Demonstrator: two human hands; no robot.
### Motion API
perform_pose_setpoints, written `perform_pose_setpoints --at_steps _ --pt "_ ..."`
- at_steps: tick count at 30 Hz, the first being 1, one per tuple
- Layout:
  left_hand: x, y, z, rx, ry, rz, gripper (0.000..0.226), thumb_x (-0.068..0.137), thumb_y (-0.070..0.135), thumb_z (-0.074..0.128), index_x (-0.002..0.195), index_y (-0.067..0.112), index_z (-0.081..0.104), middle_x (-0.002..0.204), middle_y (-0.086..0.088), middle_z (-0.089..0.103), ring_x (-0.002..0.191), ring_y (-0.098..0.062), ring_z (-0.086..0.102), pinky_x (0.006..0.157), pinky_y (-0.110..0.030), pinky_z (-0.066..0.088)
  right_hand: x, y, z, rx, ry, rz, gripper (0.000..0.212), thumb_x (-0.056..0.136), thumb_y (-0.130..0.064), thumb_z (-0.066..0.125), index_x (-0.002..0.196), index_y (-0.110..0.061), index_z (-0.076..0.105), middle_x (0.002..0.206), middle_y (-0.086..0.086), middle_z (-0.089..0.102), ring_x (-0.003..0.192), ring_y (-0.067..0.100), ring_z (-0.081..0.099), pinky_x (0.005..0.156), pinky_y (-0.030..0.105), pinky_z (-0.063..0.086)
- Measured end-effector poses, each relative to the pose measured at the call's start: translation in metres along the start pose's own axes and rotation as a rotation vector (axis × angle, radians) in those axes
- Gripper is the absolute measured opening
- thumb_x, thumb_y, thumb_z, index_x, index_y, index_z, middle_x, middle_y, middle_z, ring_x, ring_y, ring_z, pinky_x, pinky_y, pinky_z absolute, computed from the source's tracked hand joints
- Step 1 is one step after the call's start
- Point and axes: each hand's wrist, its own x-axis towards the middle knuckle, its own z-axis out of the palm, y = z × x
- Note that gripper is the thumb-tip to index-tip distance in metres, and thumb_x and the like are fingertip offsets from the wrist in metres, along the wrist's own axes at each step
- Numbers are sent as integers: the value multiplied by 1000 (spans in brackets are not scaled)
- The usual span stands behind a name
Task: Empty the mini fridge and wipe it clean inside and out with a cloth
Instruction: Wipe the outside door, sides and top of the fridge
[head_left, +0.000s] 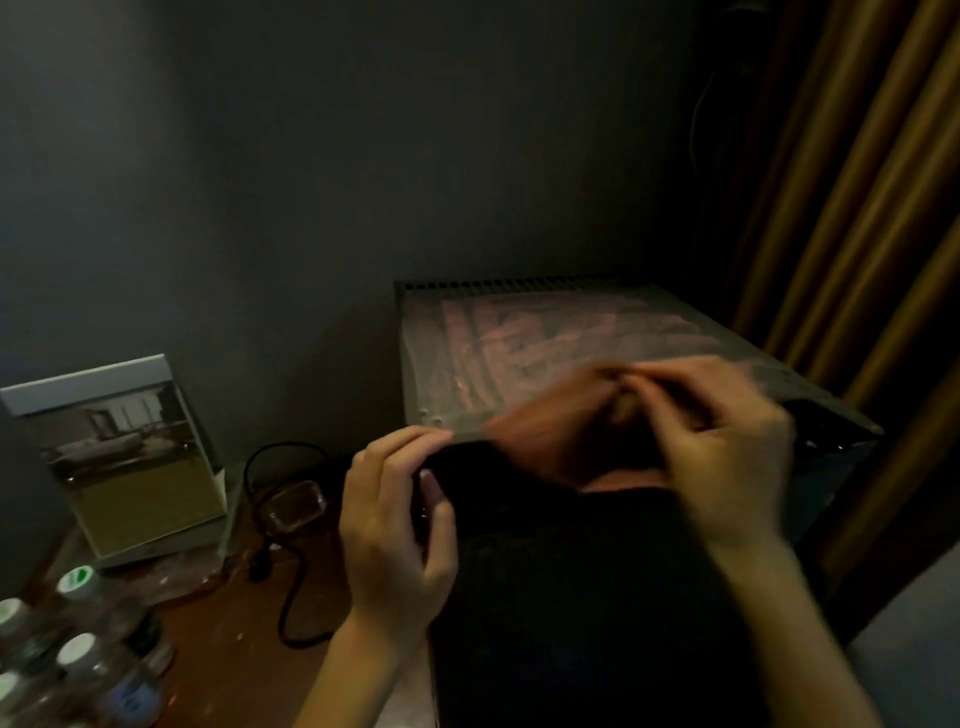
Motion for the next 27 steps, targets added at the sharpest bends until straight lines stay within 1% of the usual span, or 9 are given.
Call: perform_pose_setpoints --at_steps 3,5,8,13,17,20,23,24,27 --pt "-6 4 15 -30 -4 -103 37 86 7 39 119 15 54 116 3 52 111 -4 48 97 -19 35 -4 63 -47 -354 14 265 11 87 -25 69 94 -16 72 97 7 70 91 29 65 75 43 52" --pt "-8 5 18 -50 31 -126 42 83 5 38 122 15 51 120 4 49 116 -3 46 99 -20 34 -9 78 -54 -408 -66 371 10 85 -28 69 90 -20 70 98 5 69 91 30 64 72 43 52" --pt "-5 4 18 -46 42 -110 47 79 4 39 124 14 49 123 5 46 119 -4 44 102 -25 35 -17 58 -29 -262 -102 336 5 84 -26 67 86 -22 70 93 4 70 87 28 65 74 41 52" --pt "-6 6 16 -59 16 -99 47 77 4 38 122 11 50 126 4 46 119 -11 46 102 -31 36 -26 -18 27 -266 -170 157 23 83 -36 55 80 -20 71 83 1 67 77 26 63 65 34 53" --pt "-6 3 10 -68 80 -89 50 76 8 39 125 10 47 128 1 45 121 -14 46 101 -35 37 -34 -82 61 -67 -445 30 36 86 -48 41 89 -28 70 90 -11 65 84 10 59 72 29 51" --pt "-19 -5 1 -56 157 -161 55 70 1 39 125 5 47 126 -9 48 120 -20 47 103 -39 39 -25 -85 62 70 -569 13 35 86 -56 51 90 -28 71 90 -13 64 87 6 56 75 31 50" --pt "-24 1 -1 -92 185 -197 42 83 7 46 125 2 46 126 -11 48 120 -26 49 99 -52 41 -16 -77 34 593 -740 89 5 86 -26 69 82 -26 67 81 -15 64 80 0 58 73 20 46" --pt "-22 7 2 -101 183 -148 40 84 7 46 124 1 47 125 -12 49 120 -29 50 99 -57 39 -15 -73 22 745 -776 165 11 85 -18 69 79 -27 64 77 -15 63 76 -3 58 71 15 45" --pt "-9 34 19 -106 124 43 37 90 19 36 122 7 49 121 -7 53 120 -24 51 108 -59 30 -11 -45 -24 760 -597 329 13 78 -21 73 72 -24 62 69 -11 63 68 -4 56 65 11 43"
